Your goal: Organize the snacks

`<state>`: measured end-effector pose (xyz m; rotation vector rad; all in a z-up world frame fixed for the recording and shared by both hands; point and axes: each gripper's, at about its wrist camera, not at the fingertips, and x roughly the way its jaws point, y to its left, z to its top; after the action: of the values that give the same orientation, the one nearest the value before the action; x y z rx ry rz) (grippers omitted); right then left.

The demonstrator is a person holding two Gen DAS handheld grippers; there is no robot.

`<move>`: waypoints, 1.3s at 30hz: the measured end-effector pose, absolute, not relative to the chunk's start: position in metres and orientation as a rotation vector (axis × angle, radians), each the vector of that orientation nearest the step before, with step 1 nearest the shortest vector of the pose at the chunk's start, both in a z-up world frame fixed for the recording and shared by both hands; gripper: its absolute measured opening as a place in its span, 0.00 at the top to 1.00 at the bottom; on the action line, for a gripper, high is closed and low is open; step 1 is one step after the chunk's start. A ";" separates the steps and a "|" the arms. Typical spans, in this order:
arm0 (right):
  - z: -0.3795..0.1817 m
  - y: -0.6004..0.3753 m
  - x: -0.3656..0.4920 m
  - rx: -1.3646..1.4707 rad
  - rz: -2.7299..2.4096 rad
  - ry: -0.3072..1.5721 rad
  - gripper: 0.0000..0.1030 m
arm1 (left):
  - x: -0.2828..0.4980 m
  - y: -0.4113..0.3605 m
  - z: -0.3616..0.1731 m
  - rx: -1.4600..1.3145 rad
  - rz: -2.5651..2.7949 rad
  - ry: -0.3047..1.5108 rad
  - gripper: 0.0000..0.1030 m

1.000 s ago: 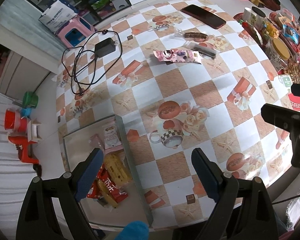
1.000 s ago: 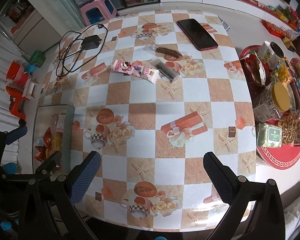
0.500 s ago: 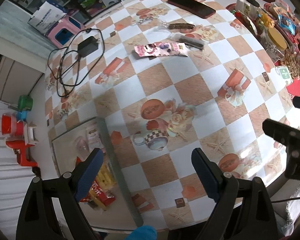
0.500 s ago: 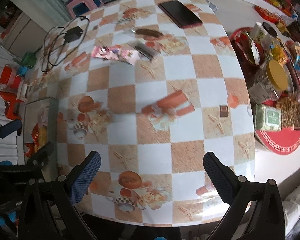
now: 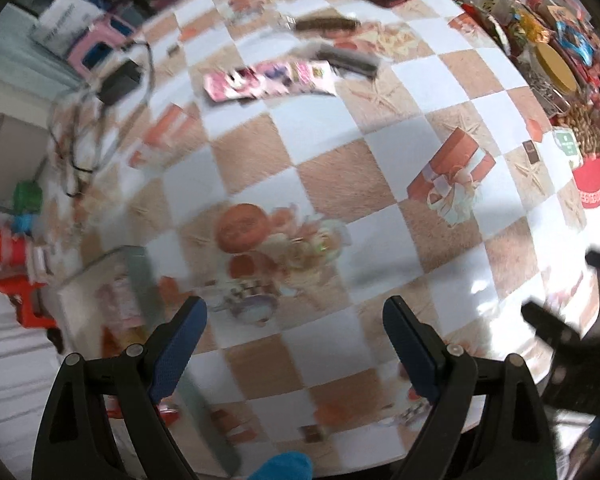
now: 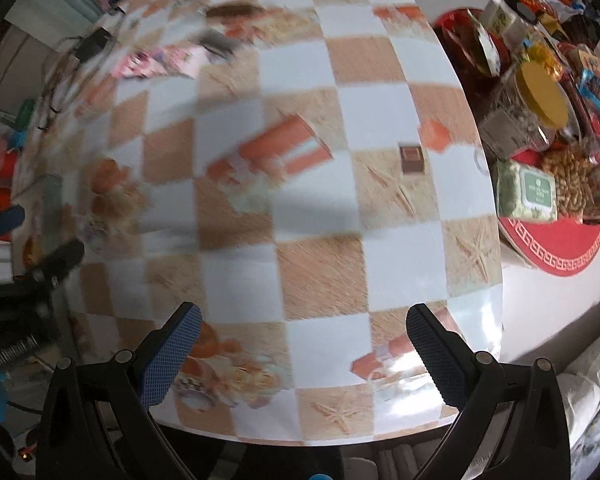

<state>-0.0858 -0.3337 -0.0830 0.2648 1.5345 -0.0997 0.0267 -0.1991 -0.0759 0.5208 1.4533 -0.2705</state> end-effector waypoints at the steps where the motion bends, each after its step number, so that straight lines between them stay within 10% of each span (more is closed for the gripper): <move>1: -0.092 -0.337 -0.090 0.259 -0.110 1.557 0.00 | 0.030 -0.202 -0.083 0.508 -0.264 1.467 0.11; 39: -0.156 -0.358 -0.133 0.210 -0.169 1.650 0.00 | 0.053 -0.265 -0.147 0.059 -0.125 0.948 0.00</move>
<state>-0.1335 -0.3575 -0.1563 0.2099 1.6498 -0.1694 0.0533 -0.2654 -0.1474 0.0594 0.9477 -0.1249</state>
